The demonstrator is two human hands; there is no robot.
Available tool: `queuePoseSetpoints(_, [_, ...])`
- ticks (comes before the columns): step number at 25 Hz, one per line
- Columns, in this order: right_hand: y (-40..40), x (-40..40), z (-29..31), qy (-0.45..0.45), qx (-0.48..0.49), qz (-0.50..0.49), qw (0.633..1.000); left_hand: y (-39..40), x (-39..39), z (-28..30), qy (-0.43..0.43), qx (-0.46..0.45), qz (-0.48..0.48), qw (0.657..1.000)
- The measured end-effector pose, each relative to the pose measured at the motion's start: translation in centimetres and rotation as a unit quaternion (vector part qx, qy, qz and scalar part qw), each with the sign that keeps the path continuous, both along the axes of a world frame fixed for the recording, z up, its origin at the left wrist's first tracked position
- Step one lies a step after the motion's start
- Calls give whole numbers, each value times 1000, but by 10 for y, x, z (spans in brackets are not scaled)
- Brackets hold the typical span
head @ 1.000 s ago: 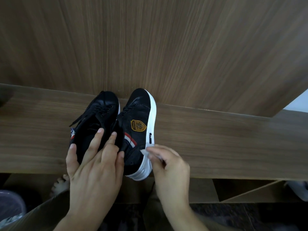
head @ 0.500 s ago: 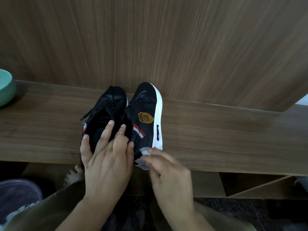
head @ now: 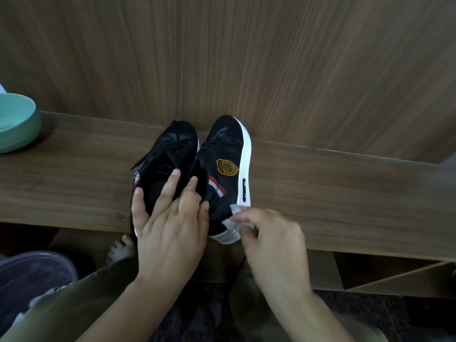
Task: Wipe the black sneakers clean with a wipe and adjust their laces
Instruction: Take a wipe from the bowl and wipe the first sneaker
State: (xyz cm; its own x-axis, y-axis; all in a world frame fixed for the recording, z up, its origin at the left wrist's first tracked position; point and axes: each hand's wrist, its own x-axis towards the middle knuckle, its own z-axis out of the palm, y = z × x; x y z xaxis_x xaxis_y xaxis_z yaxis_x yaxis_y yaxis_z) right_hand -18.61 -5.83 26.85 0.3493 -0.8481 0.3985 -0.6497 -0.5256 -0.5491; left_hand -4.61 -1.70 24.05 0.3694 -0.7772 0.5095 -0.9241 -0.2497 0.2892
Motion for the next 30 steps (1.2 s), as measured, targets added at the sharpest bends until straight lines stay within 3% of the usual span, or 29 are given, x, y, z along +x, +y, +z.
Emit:
queuePoseSetpoints(3, [17, 10, -9, 49, -69, 43, 995, 1, 0, 2, 2, 10, -1, 1000])
queuePoseSetpoints(6, [-5, 14, -10, 9, -102, 61, 993, 4, -2, 4, -5, 9, -1, 1000])
queuePoseSetpoints(9, [-34, 8, 2, -79, 57, -19, 995, 2, -4, 4, -1, 1, 4, 1000])
queuePoseSetpoints(10, [-35, 6, 1, -66, 112, -28, 991, 3, -5, 4, 1, 2, 3, 1000])
queuePoseSetpoints(13, [-23, -2, 1, 4, 124, 7, 992, 4, -4, 4, 5, 13, 1, 1000])
queuePoseSetpoints(18, [-61, -18, -5, -178, 206, -105, 957, -9, -15, 14, 16, 49, -53, 997])
queuePoseSetpoints(21, [-74, -30, -10, -301, 235, -154, 912, -11, -17, 16, -79, 49, -185, 978])
queuePoseSetpoints(25, [-81, -43, -9, -316, 212, -190, 905, -32, 9, 29, -178, -12, -337, 924])
queuePoseSetpoints(27, [-84, -46, -9, -322, 211, -198, 901, -50, 24, 47, -260, -6, -365, 894])
queuePoseSetpoints(30, [-85, -42, -10, -326, 220, -195, 898, -77, 36, 81, -357, 84, -374, 852])
